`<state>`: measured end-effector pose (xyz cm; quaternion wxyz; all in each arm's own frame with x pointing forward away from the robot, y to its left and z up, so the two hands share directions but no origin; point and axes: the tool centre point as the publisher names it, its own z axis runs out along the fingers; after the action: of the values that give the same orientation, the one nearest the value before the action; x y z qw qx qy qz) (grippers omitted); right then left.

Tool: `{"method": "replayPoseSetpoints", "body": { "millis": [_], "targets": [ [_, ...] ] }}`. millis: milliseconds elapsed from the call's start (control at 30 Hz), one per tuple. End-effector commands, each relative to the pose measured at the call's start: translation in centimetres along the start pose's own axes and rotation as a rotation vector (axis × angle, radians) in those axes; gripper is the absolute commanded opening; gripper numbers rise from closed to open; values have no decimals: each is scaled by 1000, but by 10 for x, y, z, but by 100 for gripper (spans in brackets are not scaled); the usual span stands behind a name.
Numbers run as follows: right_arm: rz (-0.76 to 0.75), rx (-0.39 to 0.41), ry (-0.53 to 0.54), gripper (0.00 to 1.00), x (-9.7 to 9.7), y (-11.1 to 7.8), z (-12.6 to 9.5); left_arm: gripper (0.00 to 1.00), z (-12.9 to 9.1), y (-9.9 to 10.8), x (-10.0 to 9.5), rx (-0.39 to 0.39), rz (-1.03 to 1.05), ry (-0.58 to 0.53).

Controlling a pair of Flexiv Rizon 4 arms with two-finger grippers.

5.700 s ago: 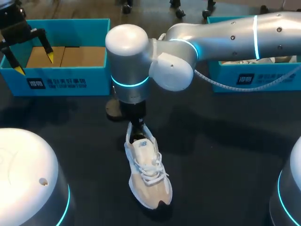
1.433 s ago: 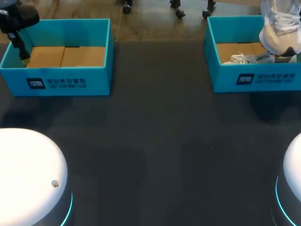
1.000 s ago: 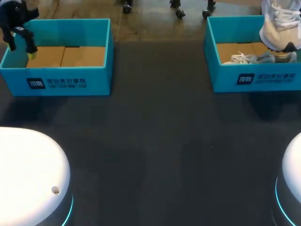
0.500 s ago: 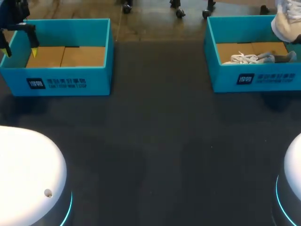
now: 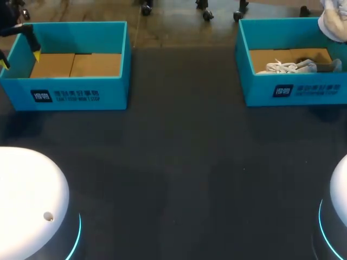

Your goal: Take the shoe out of the shoebox, open the shoe tongue, remove and reinsert the insole, then place the shoe into the shoebox

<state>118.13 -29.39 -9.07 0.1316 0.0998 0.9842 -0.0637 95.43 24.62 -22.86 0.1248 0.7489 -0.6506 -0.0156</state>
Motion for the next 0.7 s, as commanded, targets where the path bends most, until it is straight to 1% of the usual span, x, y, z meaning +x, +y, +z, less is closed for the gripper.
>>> {"method": "replayPoseSetpoints", "body": {
  "millis": [33,167,200,233,267,300,333,367,433,567,600,667,700],
  "targets": [
    [-2,-2,6,0,-3,-1,-1,100,1,5,0,26,-1,-1],
    [-2,-2,6,0,-3,-1,-1,100,1,5,0,26,-1,-1],
    [-10,1,30,0,-5,0,7,100,1,5,0,26,-1,-1],
    [-4,-17,41,0,-7,0,12,100,1,5,0,26,-1,-1],
    [4,-23,57,0,-12,-3,22,100,1,5,0,26,-1,-1],
    [6,-24,64,0,-13,-3,25,100,1,5,0,26,-1,-1],
    [18,-25,79,0,-19,-6,36,100,1,5,0,26,-1,-1],
    [17,-25,79,0,-21,-6,37,100,1,5,0,26,-1,-1],
    [27,-14,86,0,-29,-9,45,100,1,5,0,26,-1,-1],
    [32,2,72,0,-33,-13,47,100,1,5,0,26,-1,-1],
    [34,-5,72,0,-34,-15,49,100,1,5,0,26,-1,-1],
    [77,28,90,0,-34,-18,53,100,1,5,0,26,-1,-1],
    [152,51,97,0,-34,-20,54,100,1,5,0,26,-1,-1]
  ]
}}
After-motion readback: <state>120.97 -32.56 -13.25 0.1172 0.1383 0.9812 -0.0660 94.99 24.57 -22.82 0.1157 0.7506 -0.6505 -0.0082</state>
